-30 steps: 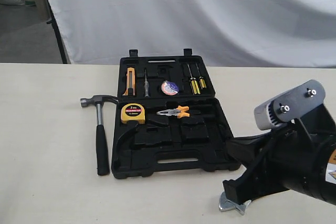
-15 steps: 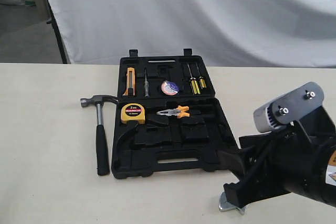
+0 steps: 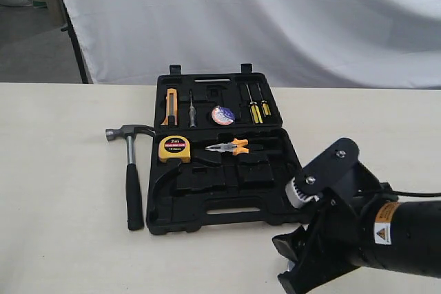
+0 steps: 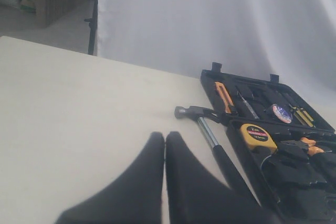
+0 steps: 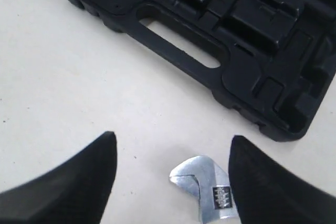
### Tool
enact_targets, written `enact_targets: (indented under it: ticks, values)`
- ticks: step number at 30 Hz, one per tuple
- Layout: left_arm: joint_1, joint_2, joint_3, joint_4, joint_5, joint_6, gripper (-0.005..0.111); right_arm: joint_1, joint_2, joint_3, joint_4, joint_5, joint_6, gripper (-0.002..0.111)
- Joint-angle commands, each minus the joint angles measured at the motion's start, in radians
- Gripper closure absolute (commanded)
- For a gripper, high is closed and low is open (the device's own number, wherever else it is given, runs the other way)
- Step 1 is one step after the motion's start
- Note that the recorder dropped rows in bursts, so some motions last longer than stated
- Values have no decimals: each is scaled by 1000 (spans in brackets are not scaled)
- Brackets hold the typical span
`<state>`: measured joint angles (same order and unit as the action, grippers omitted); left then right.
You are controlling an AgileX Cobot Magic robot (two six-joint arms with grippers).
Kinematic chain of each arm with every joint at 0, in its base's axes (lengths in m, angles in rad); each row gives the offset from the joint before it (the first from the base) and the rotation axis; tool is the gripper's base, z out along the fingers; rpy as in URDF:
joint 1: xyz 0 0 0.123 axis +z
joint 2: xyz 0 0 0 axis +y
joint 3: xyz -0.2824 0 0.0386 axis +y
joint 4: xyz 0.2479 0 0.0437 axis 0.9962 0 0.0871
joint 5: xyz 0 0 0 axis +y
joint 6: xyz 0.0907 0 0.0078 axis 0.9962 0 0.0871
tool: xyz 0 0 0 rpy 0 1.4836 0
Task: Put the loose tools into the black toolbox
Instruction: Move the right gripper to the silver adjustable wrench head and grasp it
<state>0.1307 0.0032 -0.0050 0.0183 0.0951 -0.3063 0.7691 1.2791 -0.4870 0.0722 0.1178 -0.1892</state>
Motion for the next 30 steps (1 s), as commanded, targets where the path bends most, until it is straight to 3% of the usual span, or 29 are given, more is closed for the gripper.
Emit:
enact_targets:
  ticks: [1, 5, 10, 15, 30]
  values:
    - [25, -3, -3, 4, -7, -5, 106, -21, 57, -114, -72, 150, -6, 49]
    - [25, -3, -3, 4, -7, -5, 106, -103, 139, -220, -72, 424, -6, 50]
    - [25, -3, -3, 4, -7, -5, 106, -137, 249, -303, -72, 542, -62, 50]
    - [25, -3, -3, 4, -7, -5, 106, -137, 346, -312, -52, 530, -209, 50]
    - [25, -3, -3, 4, -7, -5, 106, -137, 581, -407, -130, 458, -320, 50]
